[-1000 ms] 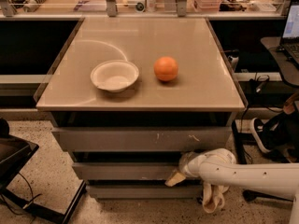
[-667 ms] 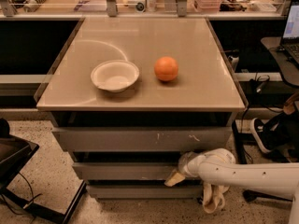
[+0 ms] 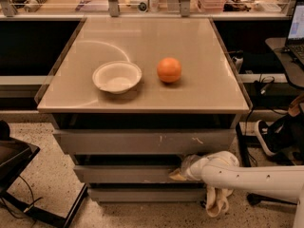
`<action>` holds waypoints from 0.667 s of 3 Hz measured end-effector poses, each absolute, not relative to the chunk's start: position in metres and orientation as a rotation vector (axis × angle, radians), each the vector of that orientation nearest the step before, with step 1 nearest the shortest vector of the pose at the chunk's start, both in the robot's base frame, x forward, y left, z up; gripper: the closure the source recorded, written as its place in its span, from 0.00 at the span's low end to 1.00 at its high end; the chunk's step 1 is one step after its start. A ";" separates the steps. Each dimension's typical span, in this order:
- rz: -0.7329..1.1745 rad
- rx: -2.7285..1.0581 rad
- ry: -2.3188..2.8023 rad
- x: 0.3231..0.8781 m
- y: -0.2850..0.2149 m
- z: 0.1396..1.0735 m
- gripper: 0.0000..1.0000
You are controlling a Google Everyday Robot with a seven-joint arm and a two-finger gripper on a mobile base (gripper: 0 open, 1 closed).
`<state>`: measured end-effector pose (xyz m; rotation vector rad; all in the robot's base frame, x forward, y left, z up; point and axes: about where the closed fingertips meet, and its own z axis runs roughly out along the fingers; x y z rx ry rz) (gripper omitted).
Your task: Open middle drawer
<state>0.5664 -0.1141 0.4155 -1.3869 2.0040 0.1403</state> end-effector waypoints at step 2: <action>0.140 -1.387 2.004 0.566 -0.114 0.416 0.88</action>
Offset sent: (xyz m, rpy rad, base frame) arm 0.0000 0.0000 0.0000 0.0000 0.0000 0.0000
